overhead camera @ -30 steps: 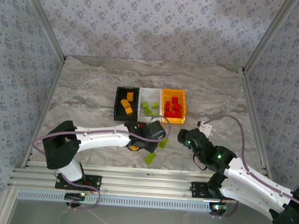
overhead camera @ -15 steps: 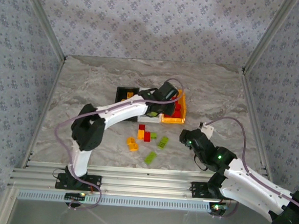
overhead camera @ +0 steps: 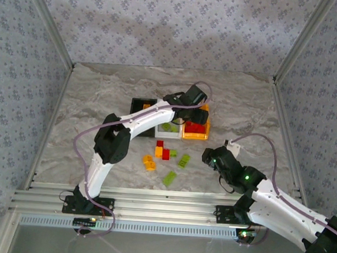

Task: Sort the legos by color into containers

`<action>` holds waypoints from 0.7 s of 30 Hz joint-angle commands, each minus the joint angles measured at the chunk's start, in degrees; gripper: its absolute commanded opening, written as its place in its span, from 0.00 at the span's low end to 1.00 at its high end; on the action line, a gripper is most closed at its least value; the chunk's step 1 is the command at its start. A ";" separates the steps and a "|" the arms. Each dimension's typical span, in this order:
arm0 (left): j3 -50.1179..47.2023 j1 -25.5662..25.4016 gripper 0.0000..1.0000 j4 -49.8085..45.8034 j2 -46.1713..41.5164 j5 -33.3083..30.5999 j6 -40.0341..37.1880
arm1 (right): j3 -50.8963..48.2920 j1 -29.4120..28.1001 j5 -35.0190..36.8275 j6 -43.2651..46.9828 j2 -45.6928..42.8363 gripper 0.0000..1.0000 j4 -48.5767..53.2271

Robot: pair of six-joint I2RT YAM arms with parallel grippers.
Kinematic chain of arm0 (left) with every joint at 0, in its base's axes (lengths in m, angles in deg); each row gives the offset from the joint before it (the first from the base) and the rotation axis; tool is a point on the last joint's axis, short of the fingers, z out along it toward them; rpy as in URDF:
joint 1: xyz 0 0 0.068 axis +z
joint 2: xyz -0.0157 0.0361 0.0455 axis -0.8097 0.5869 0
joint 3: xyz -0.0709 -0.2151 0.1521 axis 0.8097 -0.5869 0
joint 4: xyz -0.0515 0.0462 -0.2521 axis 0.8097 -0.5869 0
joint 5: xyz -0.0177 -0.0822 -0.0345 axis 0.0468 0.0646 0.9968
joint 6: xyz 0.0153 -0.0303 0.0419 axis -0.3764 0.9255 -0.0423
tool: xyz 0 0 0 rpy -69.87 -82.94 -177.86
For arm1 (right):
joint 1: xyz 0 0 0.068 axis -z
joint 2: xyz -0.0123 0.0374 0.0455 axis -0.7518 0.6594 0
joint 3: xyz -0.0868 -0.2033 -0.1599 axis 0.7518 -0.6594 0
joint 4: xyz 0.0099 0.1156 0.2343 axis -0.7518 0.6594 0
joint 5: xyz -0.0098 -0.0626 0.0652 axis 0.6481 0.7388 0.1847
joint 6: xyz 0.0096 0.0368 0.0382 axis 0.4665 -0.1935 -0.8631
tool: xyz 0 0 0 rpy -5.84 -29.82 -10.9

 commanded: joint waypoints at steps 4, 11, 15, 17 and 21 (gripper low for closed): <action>-11.44 -0.08 0.80 6.65 -15.42 2.72 2.37 | 0.48 0.13 -3.93 3.09 4.62 0.79 -5.40; -34.77 -0.27 0.99 14.19 -36.52 2.54 5.63 | 5.45 -5.51 -4.25 4.38 18.72 0.81 -11.10; -49.31 -1.18 1.00 15.88 -49.48 -1.77 8.91 | 9.46 -9.10 -2.34 3.55 27.02 0.82 -11.70; -55.37 -2.17 1.00 15.16 -55.49 -5.11 10.47 | 10.54 -10.56 -1.53 2.40 29.97 0.82 -12.35; -65.48 -2.98 1.00 12.12 -67.08 -10.13 14.50 | 12.42 -12.77 -0.05 -0.51 35.80 0.81 -12.28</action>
